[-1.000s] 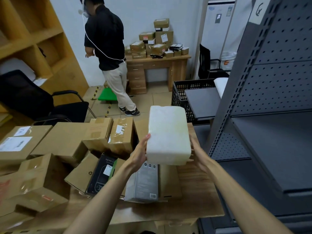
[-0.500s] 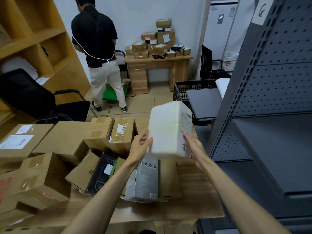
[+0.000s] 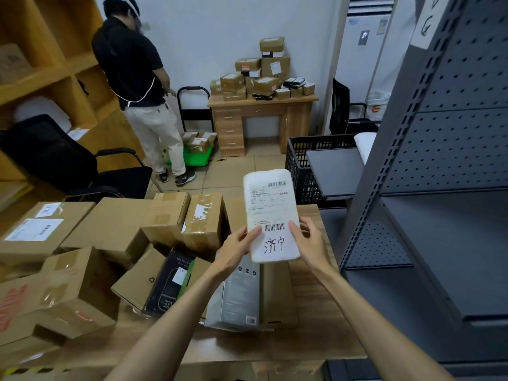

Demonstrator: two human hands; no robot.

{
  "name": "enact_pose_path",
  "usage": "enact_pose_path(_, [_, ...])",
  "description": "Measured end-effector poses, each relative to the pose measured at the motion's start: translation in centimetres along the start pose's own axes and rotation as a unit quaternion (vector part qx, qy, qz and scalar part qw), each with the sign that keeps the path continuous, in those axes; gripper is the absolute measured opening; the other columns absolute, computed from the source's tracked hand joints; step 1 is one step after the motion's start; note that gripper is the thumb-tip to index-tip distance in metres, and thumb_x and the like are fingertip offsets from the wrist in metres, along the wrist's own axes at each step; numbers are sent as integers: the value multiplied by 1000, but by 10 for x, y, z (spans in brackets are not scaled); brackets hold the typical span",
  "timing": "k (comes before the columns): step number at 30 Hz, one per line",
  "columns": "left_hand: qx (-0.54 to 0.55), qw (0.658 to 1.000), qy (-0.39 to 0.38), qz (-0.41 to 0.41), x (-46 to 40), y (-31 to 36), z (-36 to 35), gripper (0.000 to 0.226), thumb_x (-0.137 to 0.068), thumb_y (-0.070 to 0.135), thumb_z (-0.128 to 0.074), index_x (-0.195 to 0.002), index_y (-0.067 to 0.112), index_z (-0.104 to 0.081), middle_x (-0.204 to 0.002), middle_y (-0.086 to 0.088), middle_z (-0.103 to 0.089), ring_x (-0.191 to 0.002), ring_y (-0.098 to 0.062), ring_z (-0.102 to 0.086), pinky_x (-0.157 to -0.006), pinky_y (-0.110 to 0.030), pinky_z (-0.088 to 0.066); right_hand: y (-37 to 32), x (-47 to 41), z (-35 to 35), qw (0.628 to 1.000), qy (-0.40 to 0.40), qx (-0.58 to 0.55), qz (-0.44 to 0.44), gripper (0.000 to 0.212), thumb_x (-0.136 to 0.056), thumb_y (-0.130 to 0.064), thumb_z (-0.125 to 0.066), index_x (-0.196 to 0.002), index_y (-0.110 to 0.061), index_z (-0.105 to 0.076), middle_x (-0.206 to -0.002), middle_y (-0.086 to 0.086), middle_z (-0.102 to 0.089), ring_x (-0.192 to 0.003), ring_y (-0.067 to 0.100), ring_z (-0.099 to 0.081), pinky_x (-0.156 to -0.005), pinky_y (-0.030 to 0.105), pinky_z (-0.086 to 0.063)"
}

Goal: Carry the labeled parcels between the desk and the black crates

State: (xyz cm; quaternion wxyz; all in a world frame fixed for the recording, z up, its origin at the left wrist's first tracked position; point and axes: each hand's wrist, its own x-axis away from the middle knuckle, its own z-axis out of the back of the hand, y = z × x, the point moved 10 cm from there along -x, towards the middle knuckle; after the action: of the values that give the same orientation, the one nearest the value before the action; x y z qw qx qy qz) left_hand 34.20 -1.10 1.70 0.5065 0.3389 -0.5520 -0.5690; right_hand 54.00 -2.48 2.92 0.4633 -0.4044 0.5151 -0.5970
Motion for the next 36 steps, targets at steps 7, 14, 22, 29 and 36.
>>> enact_pose_path(7, [64, 997, 43, -31, 7, 11, 5, 36, -103, 37, -56, -133, 18, -62, -118, 0, -75, -105, -18, -73, -81, -28, -59, -6, 4, -8, 999, -16, -30, 2, 27, -99, -20, -61, -125, -17, -53, -119, 1, -66, -101, 0, -63, -84, 24, -57])
enact_pose_path(14, [93, 990, 57, -87, 15, 35, 8, 33, -105, 28, -54, -138, 31, -54, -127, 1, -71, -110, -17, -71, -87, -34, -61, -26, 11, -15, 998, -29, -46, 24, 16, -102, -15, -55, -115, -24, -59, -103, -16, -68, -83, -13, -66, -66, 12, -52])
enact_pose_path(22, [78, 984, 90, -130, 1, 80, 27, 51, -105, 25, -53, -154, 26, -39, -131, -1, -68, -112, -20, -70, -83, -37, -62, -86, -7, -16, 996, -35, -51, 69, 24, -103, -18, -54, -126, -25, -57, -106, -9, -68, -86, -7, -65, -62, 8, -50])
enact_pose_path(29, [74, 968, 105, -217, -17, 178, 51, 47, -105, 23, -55, -148, 37, -45, -136, 4, -65, -120, -19, -66, -94, -45, -59, -172, -39, -7, 988, -18, -58, 143, 11, -103, -21, -54, -111, -25, -61, -106, -9, -71, -87, -3, -69, -66, 16, -55])
enact_pose_path(36, [78, 947, 112, -291, -18, 264, 67, 53, -106, 21, -52, -157, 27, -36, -137, 6, -64, -118, -9, -66, -88, -28, -59, -261, -55, 6, 971, -5, -65, 229, 17, -103, -30, -55, -119, -33, -60, -107, -18, -71, -95, -3, -69, -74, 14, -55])
